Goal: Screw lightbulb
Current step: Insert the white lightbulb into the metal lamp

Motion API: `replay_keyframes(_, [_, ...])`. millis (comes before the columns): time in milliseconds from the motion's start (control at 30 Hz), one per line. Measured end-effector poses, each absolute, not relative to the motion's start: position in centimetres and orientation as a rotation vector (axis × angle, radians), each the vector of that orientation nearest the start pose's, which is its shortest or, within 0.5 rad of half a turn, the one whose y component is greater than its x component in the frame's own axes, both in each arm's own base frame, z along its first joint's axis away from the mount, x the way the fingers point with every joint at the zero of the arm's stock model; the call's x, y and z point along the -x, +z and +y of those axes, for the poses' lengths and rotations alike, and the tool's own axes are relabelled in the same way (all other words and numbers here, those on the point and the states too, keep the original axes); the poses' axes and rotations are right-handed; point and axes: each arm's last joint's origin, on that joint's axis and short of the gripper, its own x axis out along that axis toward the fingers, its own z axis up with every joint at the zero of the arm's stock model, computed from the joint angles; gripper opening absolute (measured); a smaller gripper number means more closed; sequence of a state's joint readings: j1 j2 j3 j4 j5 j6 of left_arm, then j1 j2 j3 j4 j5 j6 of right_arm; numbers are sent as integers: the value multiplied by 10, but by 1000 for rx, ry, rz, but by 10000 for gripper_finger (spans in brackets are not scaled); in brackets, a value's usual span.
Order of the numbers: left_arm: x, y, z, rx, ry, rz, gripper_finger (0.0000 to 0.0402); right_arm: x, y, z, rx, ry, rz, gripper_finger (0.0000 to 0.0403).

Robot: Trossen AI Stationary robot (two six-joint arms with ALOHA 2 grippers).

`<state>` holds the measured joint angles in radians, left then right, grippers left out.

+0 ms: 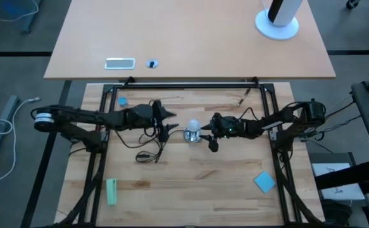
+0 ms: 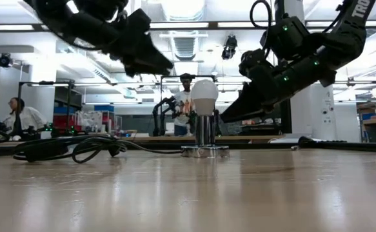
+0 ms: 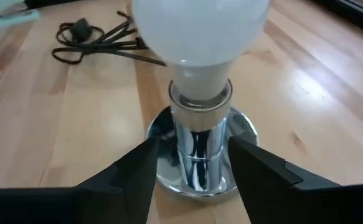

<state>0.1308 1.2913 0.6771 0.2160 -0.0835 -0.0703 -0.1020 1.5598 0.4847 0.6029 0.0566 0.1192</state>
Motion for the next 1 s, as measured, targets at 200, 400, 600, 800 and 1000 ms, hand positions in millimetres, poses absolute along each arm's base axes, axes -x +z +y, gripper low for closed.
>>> replay_keyframes(200, [-270,208,21,40,227,292,76,-266,151,-32,-164,-292,419,72])
replay_keyframes(400, [-276,194,20,49,280,254,4,-258,175,-32,-156,-342,345,6])
replay_keyframes(600, [-298,183,20,43,276,289,0,-257,187,-31,-145,-332,306,1])
replay_keyframes(800, [-314,181,21,34,276,298,0,-264,184,-28,-142,-312,326,0])
replay_keyframes(1000, [-321,175,22,35,285,327,0,-275,181,-24,-131,-323,339,0])
